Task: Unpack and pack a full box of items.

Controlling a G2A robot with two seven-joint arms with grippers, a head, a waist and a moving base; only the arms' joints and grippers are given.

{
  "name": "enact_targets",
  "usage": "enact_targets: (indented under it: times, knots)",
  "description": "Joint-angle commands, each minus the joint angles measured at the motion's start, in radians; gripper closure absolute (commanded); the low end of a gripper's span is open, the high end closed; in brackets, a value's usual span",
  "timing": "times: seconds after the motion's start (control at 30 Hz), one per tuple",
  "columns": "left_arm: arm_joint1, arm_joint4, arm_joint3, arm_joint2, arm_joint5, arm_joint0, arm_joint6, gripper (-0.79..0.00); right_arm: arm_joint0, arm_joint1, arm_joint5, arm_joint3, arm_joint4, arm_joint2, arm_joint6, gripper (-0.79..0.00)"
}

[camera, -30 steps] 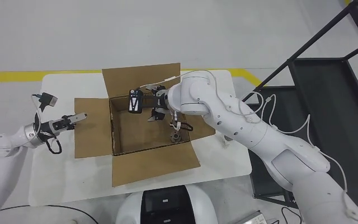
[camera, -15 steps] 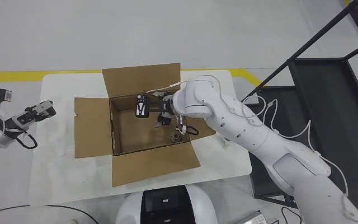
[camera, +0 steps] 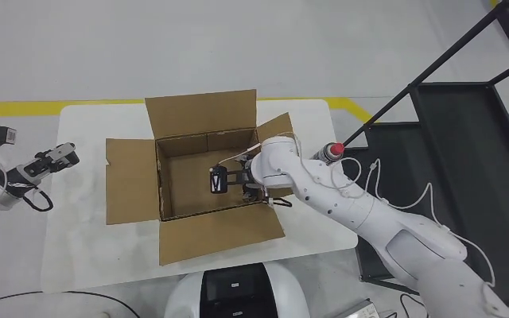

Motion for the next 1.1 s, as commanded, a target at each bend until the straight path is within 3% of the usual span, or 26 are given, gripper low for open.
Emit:
enact_targets:
  times: [0.0,0.67,0.7,0.73,0.8,0.9,1.0,1.07]
  knots:
    - [0.000,0.000,0.000,0.000,0.000,0.000,0.000,-0.785,0.004,-0.008,0.008,0.028,-0.013,-0.012,-0.031,-0.785]
    - [0.000,0.000,0.000,0.000,0.000,0.000,0.000,-0.785,0.068,-0.127,-0.081,0.314,-0.050,-0.161,-0.139,-0.785]
    - [0.000,0.000,0.000,0.000,0.000,0.000,0.000,-0.785,0.071,-0.132,-0.084,0.325,-0.051,-0.166,-0.138,-0.730]
    - [0.000,0.000,0.000,0.000,0.000,0.000,0.000,-0.785,0.073,-0.138,-0.085,0.336,-0.047,-0.169,-0.138,-0.536]
    - [0.000,0.000,0.000,0.000,0.000,0.000,0.000,-0.785,0.078,-0.148,-0.096,0.361,-0.043,-0.178,-0.131,-0.391]
    - [0.000,0.000,0.000,0.000,0.000,0.000,0.000,-0.785,0.084,-0.163,-0.098,0.394,-0.039,-0.186,-0.120,-0.382]
    - [0.000,0.000,0.000,0.000,0.000,0.000,0.000,-0.785,0.090,-0.176,-0.101,0.420,-0.031,-0.191,-0.107,-0.274]
    - [0.000,0.000,0.000,0.000,0.000,0.000,0.000,-0.785,0.097,-0.184,-0.109,0.432,-0.032,-0.196,-0.100,-0.123]
